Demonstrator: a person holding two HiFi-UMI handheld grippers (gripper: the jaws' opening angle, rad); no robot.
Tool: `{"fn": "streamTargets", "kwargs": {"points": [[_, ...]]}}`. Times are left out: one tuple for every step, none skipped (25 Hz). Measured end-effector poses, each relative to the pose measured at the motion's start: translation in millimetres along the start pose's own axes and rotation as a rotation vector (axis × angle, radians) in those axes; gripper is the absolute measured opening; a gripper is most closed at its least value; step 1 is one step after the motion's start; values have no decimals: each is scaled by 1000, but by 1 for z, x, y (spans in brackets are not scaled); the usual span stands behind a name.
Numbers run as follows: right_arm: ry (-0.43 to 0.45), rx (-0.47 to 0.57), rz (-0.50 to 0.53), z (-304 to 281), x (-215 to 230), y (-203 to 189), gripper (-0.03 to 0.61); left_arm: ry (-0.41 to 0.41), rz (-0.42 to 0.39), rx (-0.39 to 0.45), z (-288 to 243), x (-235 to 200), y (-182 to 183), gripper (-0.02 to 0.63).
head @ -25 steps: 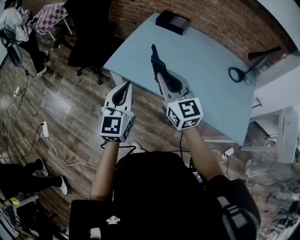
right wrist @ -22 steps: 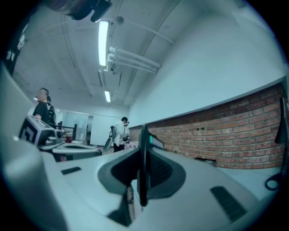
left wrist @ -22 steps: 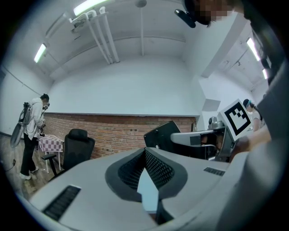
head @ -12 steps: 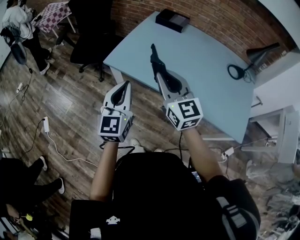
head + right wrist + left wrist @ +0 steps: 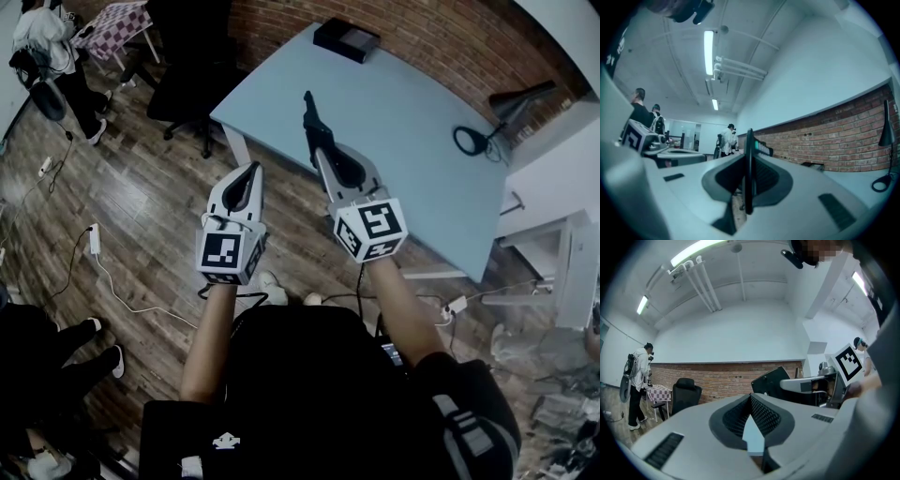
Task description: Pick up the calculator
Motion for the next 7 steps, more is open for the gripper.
{"fn": "streamTargets", "kwargs": {"points": [[4,-1,2,3,-2,0,54,2,0,0,4,2,0,9],[6,-2,3,7,-4,0,54,4,0,0,7,4,1,9],[8,-3,3,10,-5,-1,54,5,-1,0,10,7,1,9],[9,-4,3,14,-6,-1,54,4,-3,0,12,10,2,9],[9,-5,2,18,-6,-1,54,3,-4,0,14,14,2,9],[8,-6,1,23,-6,-2,54,2,-6,1,16,17,3,9],[8,-7,0,27,-6,-3,54,1,-7,1,18,21,3,9]]}}
Point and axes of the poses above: the fingertips, and each gripper's own axes: z backward along the fingers, x to its right, y out of its top, the point moved 4 cm from there along z, backward along the fingers, and after that the axes turned 10 degrees about -z, right-handed, at the moved point
